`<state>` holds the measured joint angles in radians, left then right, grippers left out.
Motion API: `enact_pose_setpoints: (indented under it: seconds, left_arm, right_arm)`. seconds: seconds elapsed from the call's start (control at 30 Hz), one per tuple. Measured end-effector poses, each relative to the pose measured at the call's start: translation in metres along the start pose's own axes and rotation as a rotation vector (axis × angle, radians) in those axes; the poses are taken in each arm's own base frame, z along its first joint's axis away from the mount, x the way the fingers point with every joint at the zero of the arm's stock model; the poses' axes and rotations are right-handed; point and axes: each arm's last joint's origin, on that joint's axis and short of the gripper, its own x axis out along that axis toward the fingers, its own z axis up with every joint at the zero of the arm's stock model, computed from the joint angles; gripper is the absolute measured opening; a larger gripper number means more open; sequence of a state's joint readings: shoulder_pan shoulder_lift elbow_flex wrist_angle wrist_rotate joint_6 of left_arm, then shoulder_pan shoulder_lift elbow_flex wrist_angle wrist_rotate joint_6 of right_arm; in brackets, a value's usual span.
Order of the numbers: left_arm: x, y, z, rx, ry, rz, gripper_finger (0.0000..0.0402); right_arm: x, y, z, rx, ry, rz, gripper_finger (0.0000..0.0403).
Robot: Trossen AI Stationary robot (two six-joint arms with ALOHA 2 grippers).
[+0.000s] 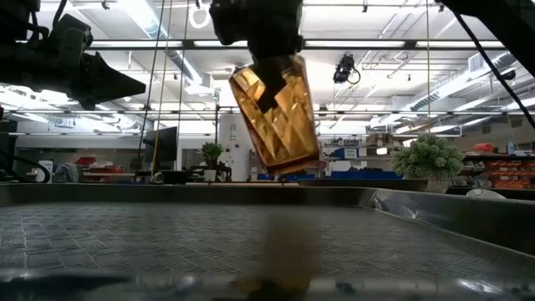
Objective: Pick and place plate/cup/fork/spoon on tray
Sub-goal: Put the brown cup on the black serving tray
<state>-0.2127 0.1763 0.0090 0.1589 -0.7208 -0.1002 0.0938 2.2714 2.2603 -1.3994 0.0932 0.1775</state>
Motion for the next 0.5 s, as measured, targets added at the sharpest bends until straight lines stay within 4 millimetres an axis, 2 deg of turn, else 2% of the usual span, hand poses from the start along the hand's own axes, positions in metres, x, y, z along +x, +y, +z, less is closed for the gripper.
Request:
enact_pose_setpoints:
  seconds: [0.13,0.23,0.33,0.5]
  left_arm:
    - [0.000,0.000,0.000,0.001,0.000,0.000,0.0048]
    - [0.000,0.000,0.000,0.000,0.000,0.000,0.0048]
    - [0.000,0.000,0.000,-0.001,-0.001,0.000,0.0048]
    - [0.000,0.000,0.000,-0.001,0.000,0.000,0.0048]
  right_arm:
    - [0.001,0.008,-0.015,0.014,0.058,-0.074,0.0018]
    - [-0.015,0.007,-0.031,0.051,0.031,-0.076,0.0018]
    - [-0.026,0.006,-0.051,0.088,-0.062,-0.052,0.0018]
    - [-0.019,0.000,-0.083,0.200,-0.222,0.042,0.0018]
